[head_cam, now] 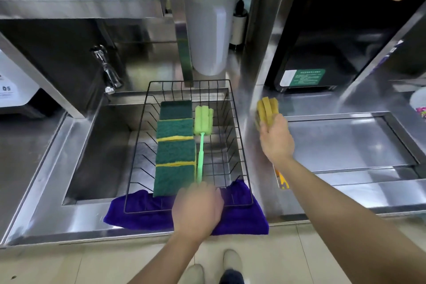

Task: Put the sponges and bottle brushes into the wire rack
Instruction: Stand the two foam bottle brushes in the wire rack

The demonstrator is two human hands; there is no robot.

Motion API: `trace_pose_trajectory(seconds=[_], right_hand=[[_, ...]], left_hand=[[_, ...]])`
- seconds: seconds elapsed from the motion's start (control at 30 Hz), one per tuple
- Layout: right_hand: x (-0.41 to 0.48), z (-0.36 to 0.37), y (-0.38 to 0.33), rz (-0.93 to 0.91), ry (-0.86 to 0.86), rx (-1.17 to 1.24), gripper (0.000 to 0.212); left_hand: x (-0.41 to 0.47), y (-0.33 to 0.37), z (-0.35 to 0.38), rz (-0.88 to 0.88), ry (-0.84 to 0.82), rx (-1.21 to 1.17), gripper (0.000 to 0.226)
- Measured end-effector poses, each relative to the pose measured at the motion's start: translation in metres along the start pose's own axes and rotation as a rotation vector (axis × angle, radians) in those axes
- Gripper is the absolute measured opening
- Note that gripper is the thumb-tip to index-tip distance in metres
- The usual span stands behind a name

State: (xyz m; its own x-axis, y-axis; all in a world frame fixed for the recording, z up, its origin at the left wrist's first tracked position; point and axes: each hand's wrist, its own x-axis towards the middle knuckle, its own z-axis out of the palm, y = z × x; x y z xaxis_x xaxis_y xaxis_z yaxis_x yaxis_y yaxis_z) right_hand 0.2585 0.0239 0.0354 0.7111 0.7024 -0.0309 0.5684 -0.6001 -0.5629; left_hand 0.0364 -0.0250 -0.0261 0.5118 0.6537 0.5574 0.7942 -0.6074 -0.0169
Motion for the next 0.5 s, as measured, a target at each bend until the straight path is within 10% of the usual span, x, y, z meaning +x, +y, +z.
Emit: trace_pose_trajectory(seconds=[0.33, 0.5], right_hand=[[-0.011, 0.001, 0.058, 0.169, -0.243, -0.144, 0.031], [-0.009, -0.001, 0.048, 0.186, -0.068, -0.007, 0.031]], left_hand=[[-0.001, -0.001, 0.001, -0.002, -0.019, -0.008, 0.037], [-0.001, -0.001, -0.001, -0.018, -0.034, -0.025, 0.037]])
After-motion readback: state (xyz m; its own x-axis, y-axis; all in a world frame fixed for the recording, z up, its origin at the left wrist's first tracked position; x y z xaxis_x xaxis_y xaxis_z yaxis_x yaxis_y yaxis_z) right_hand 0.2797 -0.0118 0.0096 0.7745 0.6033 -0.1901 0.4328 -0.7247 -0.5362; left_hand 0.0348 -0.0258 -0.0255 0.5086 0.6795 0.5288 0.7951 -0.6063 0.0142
